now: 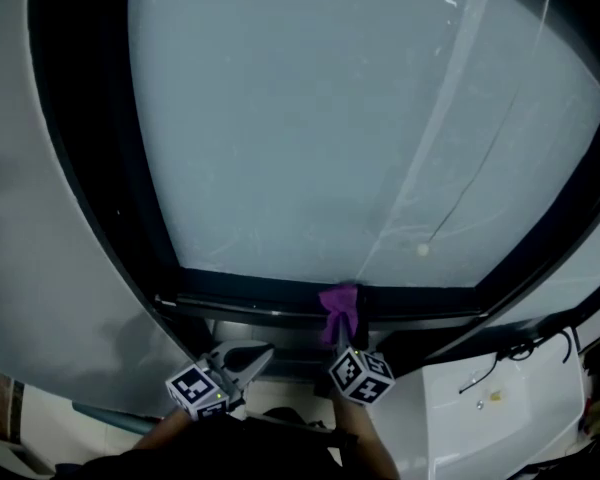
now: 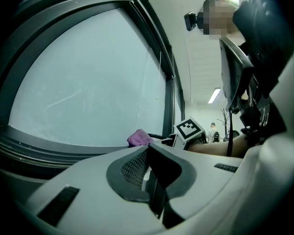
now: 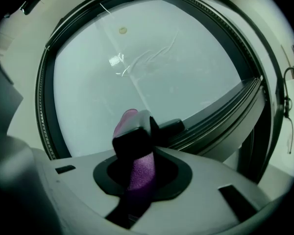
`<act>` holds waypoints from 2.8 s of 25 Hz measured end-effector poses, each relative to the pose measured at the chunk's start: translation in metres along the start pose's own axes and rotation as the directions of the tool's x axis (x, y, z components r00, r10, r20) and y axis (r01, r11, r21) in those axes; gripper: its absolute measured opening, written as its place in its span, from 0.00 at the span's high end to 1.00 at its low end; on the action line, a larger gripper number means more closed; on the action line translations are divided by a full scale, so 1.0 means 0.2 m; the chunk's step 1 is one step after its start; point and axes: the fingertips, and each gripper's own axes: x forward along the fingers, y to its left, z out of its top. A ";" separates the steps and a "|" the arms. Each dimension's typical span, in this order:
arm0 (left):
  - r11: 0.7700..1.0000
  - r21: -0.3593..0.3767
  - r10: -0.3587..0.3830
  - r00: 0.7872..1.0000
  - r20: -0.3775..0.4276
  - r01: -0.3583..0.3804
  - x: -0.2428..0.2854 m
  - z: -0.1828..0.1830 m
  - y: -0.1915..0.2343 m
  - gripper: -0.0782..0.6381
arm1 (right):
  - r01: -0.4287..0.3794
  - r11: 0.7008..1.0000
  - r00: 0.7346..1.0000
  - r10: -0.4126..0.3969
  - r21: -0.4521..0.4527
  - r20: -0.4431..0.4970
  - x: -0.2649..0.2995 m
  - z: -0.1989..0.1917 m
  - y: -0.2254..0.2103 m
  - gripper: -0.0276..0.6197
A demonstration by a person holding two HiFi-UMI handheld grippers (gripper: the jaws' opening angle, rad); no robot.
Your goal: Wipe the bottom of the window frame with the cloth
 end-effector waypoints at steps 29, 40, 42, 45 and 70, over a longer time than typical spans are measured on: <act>0.985 0.063 0.157 0.987 0.020 -0.158 0.38 0.01 -0.27 0.89 | -0.155 0.862 0.981 0.077 -0.482 -0.177 0.00 0.28 -0.36 0.84; 0.997 0.072 0.024 1.000 0.003 -0.024 0.48 0.07 -0.19 0.89 | -0.050 0.816 0.989 -0.038 -0.577 -0.140 0.09 0.35 -0.29 0.83; 0.997 0.072 0.000 1.000 0.007 -0.001 0.50 0.08 -0.17 0.89 | -0.031 0.804 0.986 -0.073 -0.593 -0.151 0.10 0.35 -0.32 0.83; 0.997 0.071 -0.029 0.999 0.020 0.027 0.52 0.10 -0.14 0.89 | -0.007 0.793 0.980 -0.117 -0.609 -0.164 0.10 0.34 -0.36 0.83; 0.935 0.145 -0.337 0.939 0.070 0.325 0.88 0.21 -0.23 0.89 | 0.172 0.797 0.932 -0.323 -0.579 -0.167 0.01 0.37 -0.65 0.83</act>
